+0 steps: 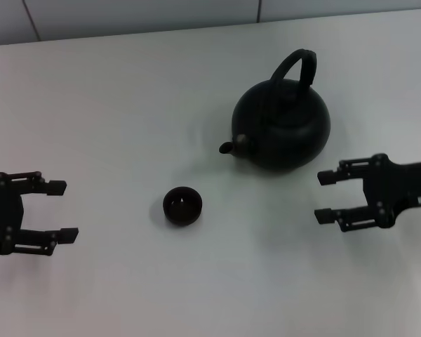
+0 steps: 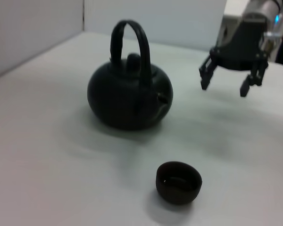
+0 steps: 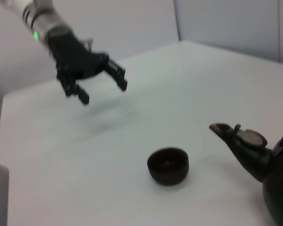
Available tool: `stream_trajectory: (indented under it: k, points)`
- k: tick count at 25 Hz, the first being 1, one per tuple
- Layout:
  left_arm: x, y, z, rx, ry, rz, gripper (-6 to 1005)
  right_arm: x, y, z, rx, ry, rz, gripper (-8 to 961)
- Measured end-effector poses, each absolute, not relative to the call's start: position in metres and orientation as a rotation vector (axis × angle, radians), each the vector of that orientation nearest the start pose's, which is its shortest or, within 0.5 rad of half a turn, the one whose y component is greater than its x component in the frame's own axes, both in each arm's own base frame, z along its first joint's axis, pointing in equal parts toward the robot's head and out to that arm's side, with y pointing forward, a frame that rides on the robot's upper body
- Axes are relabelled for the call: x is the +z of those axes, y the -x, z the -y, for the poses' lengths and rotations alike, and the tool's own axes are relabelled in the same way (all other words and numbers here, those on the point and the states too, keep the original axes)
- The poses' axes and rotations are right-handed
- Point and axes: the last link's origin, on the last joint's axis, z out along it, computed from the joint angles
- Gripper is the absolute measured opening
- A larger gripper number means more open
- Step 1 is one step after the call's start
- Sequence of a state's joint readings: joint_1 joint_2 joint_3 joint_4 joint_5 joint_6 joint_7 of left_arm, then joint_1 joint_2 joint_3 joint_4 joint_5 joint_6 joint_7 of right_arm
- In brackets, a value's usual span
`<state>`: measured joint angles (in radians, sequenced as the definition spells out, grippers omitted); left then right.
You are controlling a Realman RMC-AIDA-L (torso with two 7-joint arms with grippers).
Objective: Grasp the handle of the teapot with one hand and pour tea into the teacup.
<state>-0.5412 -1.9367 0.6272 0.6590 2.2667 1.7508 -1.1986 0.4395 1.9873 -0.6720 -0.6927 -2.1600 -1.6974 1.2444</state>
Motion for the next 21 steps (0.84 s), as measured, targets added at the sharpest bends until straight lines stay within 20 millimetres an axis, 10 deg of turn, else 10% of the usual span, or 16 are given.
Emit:
stream_trajectory:
  k: [21]
  points:
    - [0.039, 0.288, -0.318, -0.332, 2.994, 0.307, 850, 0.030, -0.298, -0.305, 0.404, 2.893, -0.409, 722]
